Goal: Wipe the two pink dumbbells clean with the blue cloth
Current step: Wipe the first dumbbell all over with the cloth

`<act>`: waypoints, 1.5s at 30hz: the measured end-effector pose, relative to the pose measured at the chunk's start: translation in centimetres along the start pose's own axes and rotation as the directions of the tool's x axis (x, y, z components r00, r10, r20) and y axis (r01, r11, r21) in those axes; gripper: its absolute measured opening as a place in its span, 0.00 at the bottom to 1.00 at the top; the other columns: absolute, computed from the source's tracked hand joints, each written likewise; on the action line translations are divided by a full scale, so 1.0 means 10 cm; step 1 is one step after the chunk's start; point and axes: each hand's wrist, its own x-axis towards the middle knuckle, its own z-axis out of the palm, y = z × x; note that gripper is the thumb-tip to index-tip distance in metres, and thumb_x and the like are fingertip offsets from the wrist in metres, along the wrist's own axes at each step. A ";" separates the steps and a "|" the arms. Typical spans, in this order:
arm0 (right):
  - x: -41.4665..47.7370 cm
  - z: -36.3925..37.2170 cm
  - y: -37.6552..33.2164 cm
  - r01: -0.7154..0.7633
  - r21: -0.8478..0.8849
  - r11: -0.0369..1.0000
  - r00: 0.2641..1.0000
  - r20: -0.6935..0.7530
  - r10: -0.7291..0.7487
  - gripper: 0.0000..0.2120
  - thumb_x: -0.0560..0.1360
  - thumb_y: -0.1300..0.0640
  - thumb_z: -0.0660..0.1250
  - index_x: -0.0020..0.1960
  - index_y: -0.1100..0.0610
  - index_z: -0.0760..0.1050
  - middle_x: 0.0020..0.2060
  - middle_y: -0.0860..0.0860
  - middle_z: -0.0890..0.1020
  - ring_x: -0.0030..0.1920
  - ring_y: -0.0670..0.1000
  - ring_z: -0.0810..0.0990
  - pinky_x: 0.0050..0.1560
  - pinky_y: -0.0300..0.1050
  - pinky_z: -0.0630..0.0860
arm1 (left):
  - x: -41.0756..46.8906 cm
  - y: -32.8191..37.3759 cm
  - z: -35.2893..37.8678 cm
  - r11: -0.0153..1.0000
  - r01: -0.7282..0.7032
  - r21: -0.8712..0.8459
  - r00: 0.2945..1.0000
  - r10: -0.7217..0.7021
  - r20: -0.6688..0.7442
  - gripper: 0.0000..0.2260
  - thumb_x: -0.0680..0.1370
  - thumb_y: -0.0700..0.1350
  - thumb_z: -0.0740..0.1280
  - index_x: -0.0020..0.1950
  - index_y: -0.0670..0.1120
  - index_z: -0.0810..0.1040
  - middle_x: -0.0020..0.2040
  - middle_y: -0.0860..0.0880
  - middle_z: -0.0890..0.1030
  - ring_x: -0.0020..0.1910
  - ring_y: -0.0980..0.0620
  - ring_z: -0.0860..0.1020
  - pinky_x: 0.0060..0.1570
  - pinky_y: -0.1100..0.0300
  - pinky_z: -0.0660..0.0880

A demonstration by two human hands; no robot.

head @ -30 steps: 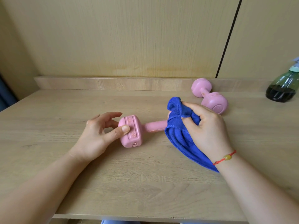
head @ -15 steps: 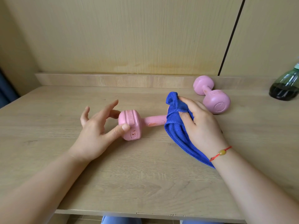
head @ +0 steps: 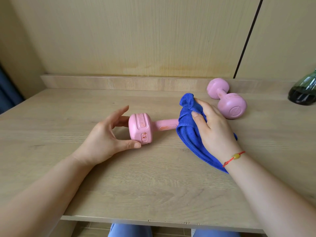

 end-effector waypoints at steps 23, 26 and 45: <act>-0.16 0.35 -0.30 0.415 -0.586 0.696 0.895 0.126 -0.427 0.14 0.72 0.61 0.58 0.52 0.59 0.79 0.44 0.52 0.83 0.52 0.55 0.81 0.75 0.52 0.58 | -0.07 0.09 0.04 0.999 -0.034 0.025 0.999 0.034 0.016 0.46 0.58 0.53 0.80 0.74 0.50 0.68 0.58 0.57 0.78 0.59 0.68 0.74 0.57 0.81 0.62; -0.17 0.48 -0.36 0.488 -0.506 0.712 0.866 0.178 -0.467 0.16 0.71 0.63 0.59 0.56 0.61 0.79 0.52 0.55 0.84 0.53 0.55 0.82 0.72 0.52 0.63 | -0.06 0.10 0.04 0.999 -0.017 0.040 1.000 0.016 0.019 0.45 0.59 0.54 0.80 0.74 0.50 0.68 0.59 0.56 0.78 0.60 0.67 0.73 0.56 0.80 0.64; -0.31 0.28 -0.23 0.537 -0.666 0.518 0.807 0.226 -0.546 0.17 0.72 0.62 0.61 0.58 0.61 0.81 0.58 0.56 0.82 0.60 0.57 0.79 0.69 0.56 0.68 | 0.00 0.03 0.04 0.994 0.109 -0.028 0.994 -0.109 0.014 0.46 0.58 0.66 0.74 0.73 0.51 0.68 0.56 0.60 0.81 0.58 0.66 0.77 0.66 0.58 0.68</act>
